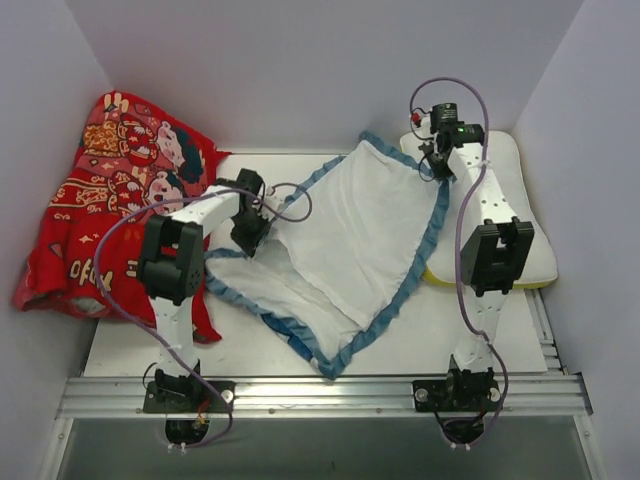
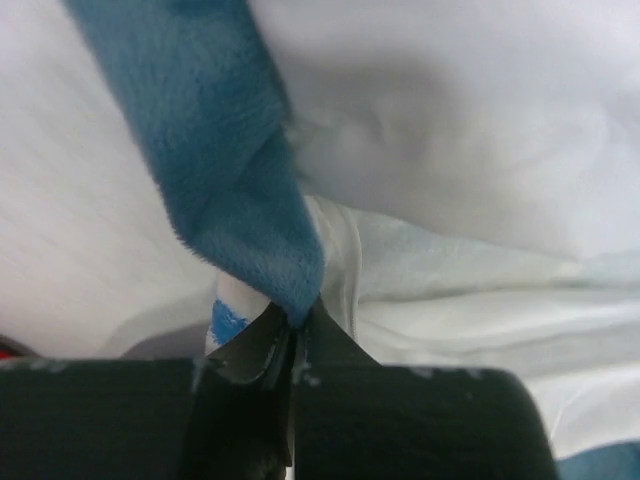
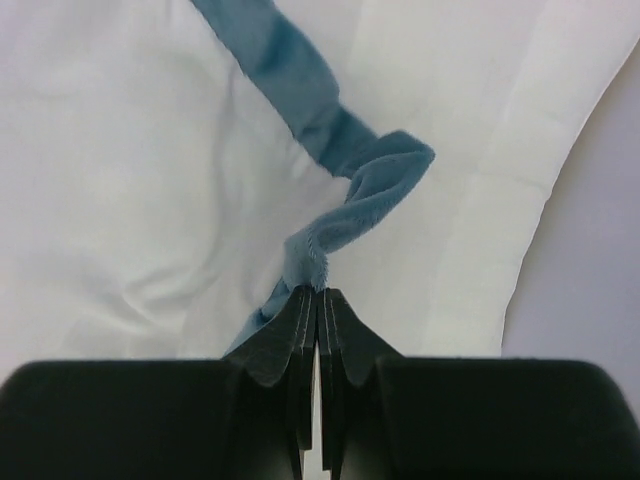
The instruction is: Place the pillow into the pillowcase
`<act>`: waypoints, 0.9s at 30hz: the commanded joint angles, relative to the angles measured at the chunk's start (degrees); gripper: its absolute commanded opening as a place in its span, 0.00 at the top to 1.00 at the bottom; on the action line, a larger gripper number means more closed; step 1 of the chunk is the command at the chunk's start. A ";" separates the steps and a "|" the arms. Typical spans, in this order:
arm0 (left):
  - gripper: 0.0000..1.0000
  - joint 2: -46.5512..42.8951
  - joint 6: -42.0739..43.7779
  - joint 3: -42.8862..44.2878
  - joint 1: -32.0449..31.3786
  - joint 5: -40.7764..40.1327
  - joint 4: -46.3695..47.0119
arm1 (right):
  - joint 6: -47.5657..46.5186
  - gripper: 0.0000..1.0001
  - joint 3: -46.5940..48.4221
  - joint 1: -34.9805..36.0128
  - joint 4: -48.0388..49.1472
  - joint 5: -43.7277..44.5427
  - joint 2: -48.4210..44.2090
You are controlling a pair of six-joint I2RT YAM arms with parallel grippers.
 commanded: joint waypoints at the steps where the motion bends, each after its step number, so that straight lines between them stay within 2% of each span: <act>1: 1.00 -8.96 -1.19 -9.61 0.34 2.69 -3.51 | -3.58 1.00 8.93 3.39 0.29 3.44 7.74; 2: 1.00 -10.91 -1.98 -11.56 0.42 3.22 -3.86 | -4.11 1.00 13.65 4.01 0.64 3.97 9.51; 6: 1.00 -21.88 -2.51 -20.35 0.42 4.81 -5.79 | -6.57 1.00 20.02 6.91 6.25 6.61 16.64; 10: 1.00 -31.12 -0.94 -25.29 0.16 10.76 -10.88 | -6.49 1.00 18.89 10.07 18.27 6.35 19.11; 13: 1.00 -38.60 2.92 -24.07 -1.15 16.48 -14.40 | -5.26 1.00 18.36 12.36 20.59 4.51 19.55; 14: 0.98 -39.75 4.59 -23.45 -2.11 17.54 -15.80 | -5.00 1.00 17.31 12.89 20.68 3.90 19.03; 15: 0.89 -40.89 4.69 -22.32 -2.99 17.12 -16.08 | -4.91 1.00 16.35 13.68 20.94 3.72 17.72; 16: 0.71 -40.81 5.21 -21.61 -3.52 17.03 -16.34 | -4.82 0.91 13.55 14.03 20.77 3.54 16.75; 17: 0.32 -40.55 6.70 -20.73 -3.88 16.94 -16.61 | -5.17 0.61 12.05 14.21 20.59 3.62 15.61; 18: 0.18 -39.07 7.15 -17.76 -3.88 15.37 -16.43 | -5.08 0.49 10.12 14.39 20.16 3.97 12.72; 19: 0.09 -37.92 7.50 -16.08 -3.88 14.14 -16.00 | -4.74 0.37 6.44 14.13 18.76 3.72 10.87; 20: 0.05 -36.43 8.29 -13.72 -3.62 13.08 -14.60 | -3.51 0.18 4.23 14.04 17.88 3.28 9.11; 21: 0.05 -32.94 8.64 -11.52 -3.44 12.55 -13.80 | -2.63 0.14 2.38 13.60 16.56 3.01 5.26; 22: 0.04 -30.90 9.00 -6.10 -3.18 12.20 -13.10 | -1.23 0.12 0.62 13.25 13.94 1.53 3.22; 24: 0.04 -24.25 8.74 -0.71 -2.30 12.54 -9.68 | 2.97 0.11 -4.30 12.55 10.59 -1.10 -2.04; 26: 0.04 -18.61 7.34 7.81 -2.21 11.84 -6.16 | 5.36 0.12 -8.34 11.84 5.41 -8.56 -4.78; 27: 0.04 -12.22 7.24 11.58 -2.30 12.01 -5.98 | 7.72 0.13 -9.93 11.66 3.56 -12.33 -7.06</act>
